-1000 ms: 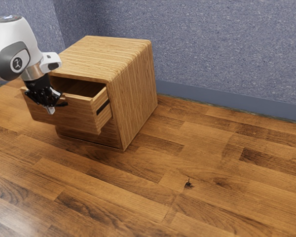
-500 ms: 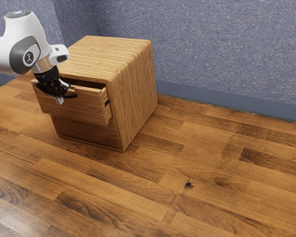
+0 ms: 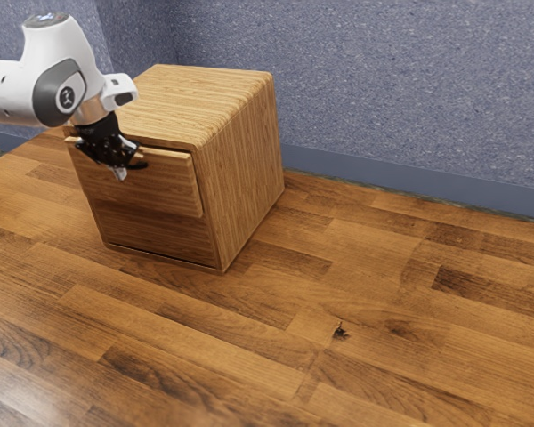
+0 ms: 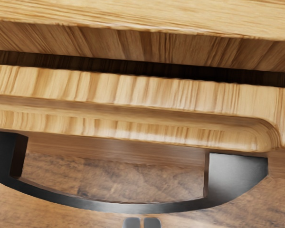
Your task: Push the drawer handle with one arm to close the drawer
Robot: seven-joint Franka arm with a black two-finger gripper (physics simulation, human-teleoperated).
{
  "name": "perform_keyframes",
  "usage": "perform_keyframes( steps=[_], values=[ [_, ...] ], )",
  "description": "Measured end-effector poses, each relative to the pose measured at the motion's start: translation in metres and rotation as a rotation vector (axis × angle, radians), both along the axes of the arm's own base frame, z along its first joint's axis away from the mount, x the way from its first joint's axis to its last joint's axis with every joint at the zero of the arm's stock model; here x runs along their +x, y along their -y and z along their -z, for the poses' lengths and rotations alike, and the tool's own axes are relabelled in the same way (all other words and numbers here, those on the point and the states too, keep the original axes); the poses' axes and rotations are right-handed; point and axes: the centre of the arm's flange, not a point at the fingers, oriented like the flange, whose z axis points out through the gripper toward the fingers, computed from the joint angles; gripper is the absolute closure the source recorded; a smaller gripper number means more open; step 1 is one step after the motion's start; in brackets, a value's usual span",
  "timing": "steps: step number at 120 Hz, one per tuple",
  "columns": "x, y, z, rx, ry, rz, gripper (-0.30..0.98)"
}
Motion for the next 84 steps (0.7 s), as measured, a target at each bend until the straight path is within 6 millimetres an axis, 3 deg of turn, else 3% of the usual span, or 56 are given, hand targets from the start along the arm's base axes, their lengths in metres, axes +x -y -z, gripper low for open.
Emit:
perform_keyframes(
  steps=[27,46,55,66,74,84],
  values=[
    [0.016,0.005,0.005,-0.002,0.001,0.008,0.79],
    [0.014,0.007,0.000,-0.008,0.008,0.009,0.79],
    [-0.005,0.013,0.000,-0.028,-0.004,0.011,0.78],
    [-0.059,0.031,-0.010,-0.068,-0.012,0.020,0.60],
    [-0.088,0.064,-0.037,-0.089,-0.009,0.074,0.45],
    [-0.091,0.122,-0.136,-0.077,0.054,0.194,0.31]
  ],
)
